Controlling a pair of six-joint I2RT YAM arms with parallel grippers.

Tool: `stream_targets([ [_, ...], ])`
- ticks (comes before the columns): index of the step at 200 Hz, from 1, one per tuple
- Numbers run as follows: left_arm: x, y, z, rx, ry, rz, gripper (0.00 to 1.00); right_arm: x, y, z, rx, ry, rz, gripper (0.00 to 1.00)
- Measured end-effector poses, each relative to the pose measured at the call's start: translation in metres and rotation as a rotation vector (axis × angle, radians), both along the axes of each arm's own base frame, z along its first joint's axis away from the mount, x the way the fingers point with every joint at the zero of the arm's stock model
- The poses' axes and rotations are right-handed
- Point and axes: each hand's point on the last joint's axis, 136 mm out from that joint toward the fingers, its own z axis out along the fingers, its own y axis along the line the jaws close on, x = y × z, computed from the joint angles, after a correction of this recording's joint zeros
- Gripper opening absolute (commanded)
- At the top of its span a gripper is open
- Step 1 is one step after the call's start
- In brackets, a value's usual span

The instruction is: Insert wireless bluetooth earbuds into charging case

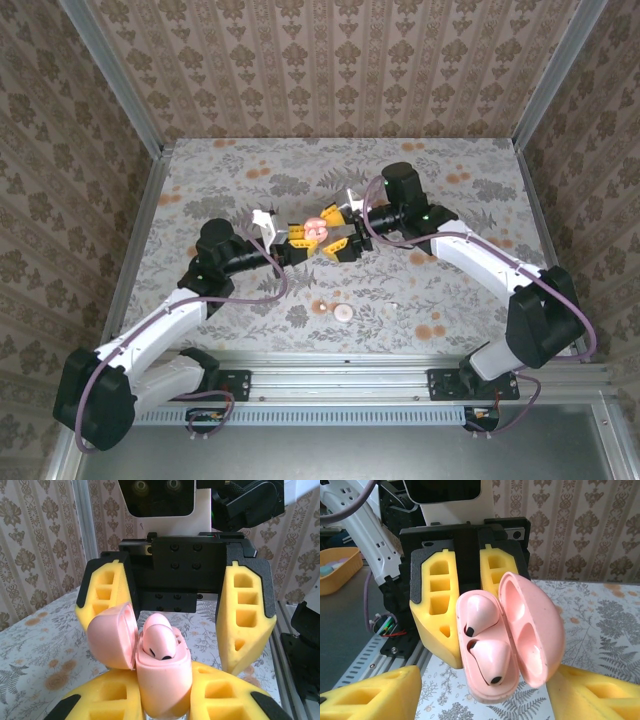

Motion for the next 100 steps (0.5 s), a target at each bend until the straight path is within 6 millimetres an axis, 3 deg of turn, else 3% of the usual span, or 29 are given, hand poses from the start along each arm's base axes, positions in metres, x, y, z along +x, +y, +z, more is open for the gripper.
stream_targets([
  [56,0.002,0.001,-0.003,0.012,-0.002,0.013,0.02,-0.011,-0.027,0.017,0.058,-0.11,-0.053,0.6],
  [100,0.002,0.0,-0.005,0.018,0.003,0.011,0.02,-0.008,-0.027,0.02,0.059,-0.101,-0.066,0.62],
])
